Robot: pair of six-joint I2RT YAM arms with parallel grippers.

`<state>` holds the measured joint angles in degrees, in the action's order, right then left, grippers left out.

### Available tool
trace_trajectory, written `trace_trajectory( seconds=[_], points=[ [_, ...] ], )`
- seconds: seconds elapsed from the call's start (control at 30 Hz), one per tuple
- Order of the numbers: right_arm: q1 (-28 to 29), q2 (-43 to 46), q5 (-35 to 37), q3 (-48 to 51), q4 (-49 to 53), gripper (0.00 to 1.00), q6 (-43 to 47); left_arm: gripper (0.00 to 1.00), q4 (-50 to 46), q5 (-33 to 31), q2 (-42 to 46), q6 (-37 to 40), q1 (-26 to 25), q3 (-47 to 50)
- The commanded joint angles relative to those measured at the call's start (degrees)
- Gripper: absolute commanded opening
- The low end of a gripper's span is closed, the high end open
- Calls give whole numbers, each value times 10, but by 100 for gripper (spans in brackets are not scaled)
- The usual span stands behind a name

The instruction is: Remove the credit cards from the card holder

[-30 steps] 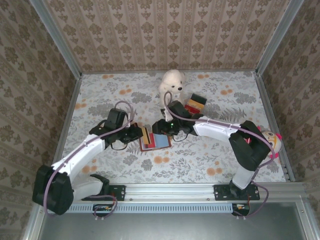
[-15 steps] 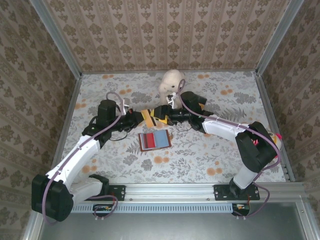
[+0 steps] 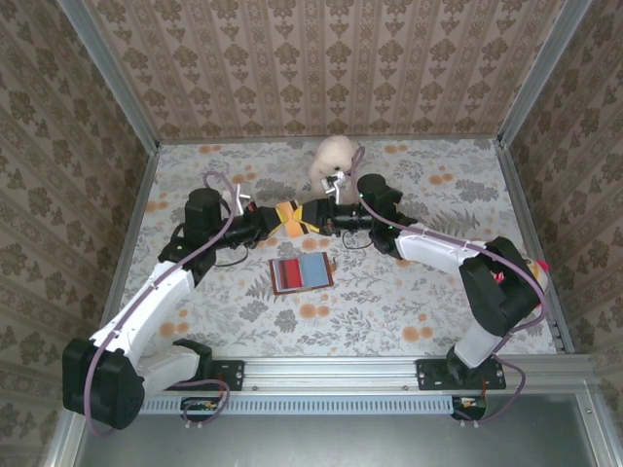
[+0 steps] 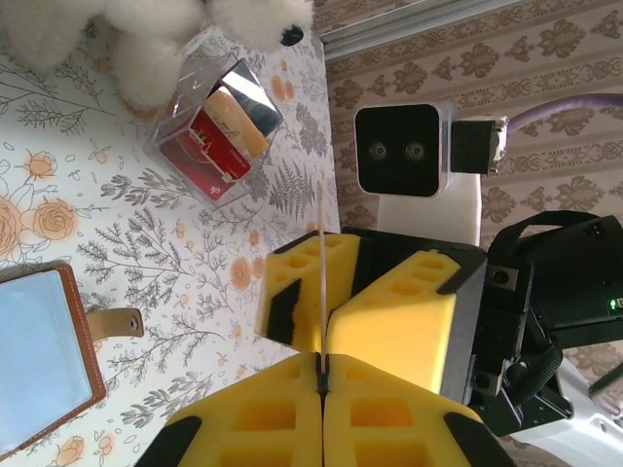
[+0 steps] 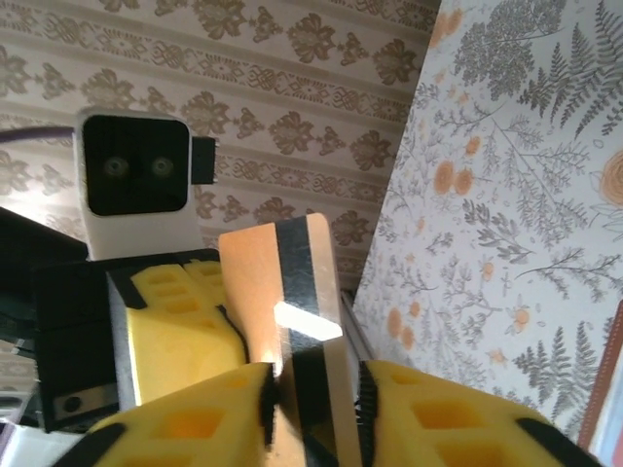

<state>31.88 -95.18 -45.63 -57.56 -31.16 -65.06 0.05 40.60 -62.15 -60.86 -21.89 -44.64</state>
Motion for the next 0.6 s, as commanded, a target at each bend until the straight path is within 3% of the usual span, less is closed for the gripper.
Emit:
trace_trajectory(
  seconds=[0.0, 0.07, 0.13, 0.33, 0.43, 0.57],
  points=[
    [-11, 18, -18, 7, -13, 17, -12, 8, 30, 16, 0, -11, 7, 7],
    [-19, 23, -23, 8, 0, 9, -6, 11, 29, 11, -6, -8, 7, 6],
    [-29, 29, -26, 5, 25, 1, 13, 20, 6, -7, -10, 4, 7, 1],
    [-62, 60, 3, -39, 225, 0, 192, 65, -118, -157, -5, 88, 6, -18],
    [-91, 73, 44, -62, 312, 0, 274, 79, -176, -251, -7, 123, 5, -28],
    [-128, 93, 123, -91, 426, 0, 389, 87, -234, -327, -24, 164, 6, -44]
  ],
)
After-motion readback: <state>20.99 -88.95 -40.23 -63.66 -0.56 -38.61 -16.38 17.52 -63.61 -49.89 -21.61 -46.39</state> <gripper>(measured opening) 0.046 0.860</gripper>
